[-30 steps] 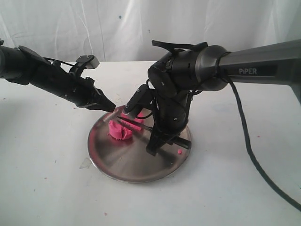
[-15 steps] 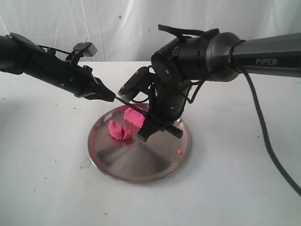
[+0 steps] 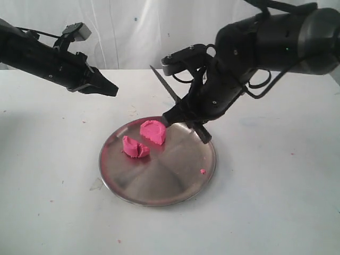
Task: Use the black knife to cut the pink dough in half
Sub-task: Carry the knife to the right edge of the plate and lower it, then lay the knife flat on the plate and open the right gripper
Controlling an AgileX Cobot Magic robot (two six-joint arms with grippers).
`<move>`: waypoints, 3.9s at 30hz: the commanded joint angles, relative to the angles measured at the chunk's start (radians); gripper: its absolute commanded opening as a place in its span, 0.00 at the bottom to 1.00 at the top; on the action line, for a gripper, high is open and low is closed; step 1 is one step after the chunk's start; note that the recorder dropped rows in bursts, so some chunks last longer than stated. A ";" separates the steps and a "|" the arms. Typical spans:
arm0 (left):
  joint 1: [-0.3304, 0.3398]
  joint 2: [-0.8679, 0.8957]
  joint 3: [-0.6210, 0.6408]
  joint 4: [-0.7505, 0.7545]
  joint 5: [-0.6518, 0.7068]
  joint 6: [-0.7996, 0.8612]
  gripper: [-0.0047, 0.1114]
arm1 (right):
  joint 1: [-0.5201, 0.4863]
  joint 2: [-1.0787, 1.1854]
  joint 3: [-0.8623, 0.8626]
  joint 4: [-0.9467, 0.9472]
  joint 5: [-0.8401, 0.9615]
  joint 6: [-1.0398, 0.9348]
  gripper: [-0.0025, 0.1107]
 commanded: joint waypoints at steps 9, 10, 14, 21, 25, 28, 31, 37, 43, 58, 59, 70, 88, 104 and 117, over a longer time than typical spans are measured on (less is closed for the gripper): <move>0.002 -0.092 0.085 -0.044 -0.020 -0.004 0.04 | -0.030 -0.077 0.292 0.756 -0.345 -0.269 0.02; 0.002 -0.098 0.102 -0.046 -0.031 -0.004 0.04 | -0.031 -0.077 0.318 0.821 -0.364 -0.302 0.02; 0.002 -0.117 0.148 -0.101 -0.056 0.035 0.04 | -0.031 -0.077 0.383 1.018 -0.391 -0.436 0.02; 0.002 -0.122 0.152 -0.106 0.025 0.038 0.04 | -0.031 -0.077 0.403 1.123 -0.382 -0.512 0.02; 0.002 -0.122 0.152 -0.097 0.114 0.040 0.04 | -0.031 -0.080 0.403 1.125 -0.375 -0.529 0.02; 0.002 -0.122 0.152 -0.097 0.127 0.040 0.04 | -0.031 -0.099 0.403 1.125 -0.366 -0.571 0.02; 0.002 -0.122 0.152 -0.097 0.116 0.040 0.04 | -0.031 -0.132 0.403 1.121 -0.366 -0.616 0.02; 0.002 -0.122 0.152 -0.097 0.107 0.040 0.04 | -0.031 -0.195 0.403 1.066 -0.394 -0.641 0.02; 0.002 -0.122 0.152 -0.097 0.107 0.040 0.04 | -0.031 -0.247 0.403 1.001 -0.405 -0.643 0.02; 0.002 -0.122 0.152 -0.097 0.029 0.040 0.04 | -0.161 -0.252 0.474 1.599 -0.259 -1.170 0.02; 0.002 -0.122 0.152 -0.097 0.020 0.040 0.04 | -0.163 -0.252 0.505 1.709 -0.248 -1.272 0.02; 0.002 -0.122 0.152 -0.097 -0.123 0.040 0.04 | -0.161 -0.228 0.611 1.744 -0.249 -1.294 0.02; 0.002 -0.122 0.152 -0.097 -0.311 0.040 0.04 | -0.159 -0.049 0.604 1.744 -0.170 -1.108 0.02; 0.002 -0.122 0.152 -0.097 -0.311 0.040 0.04 | -0.159 0.096 0.544 1.744 -0.171 -1.136 0.02; 0.002 -0.122 0.152 -0.097 -0.311 0.040 0.04 | -0.159 0.113 0.536 1.744 -0.217 -1.136 0.08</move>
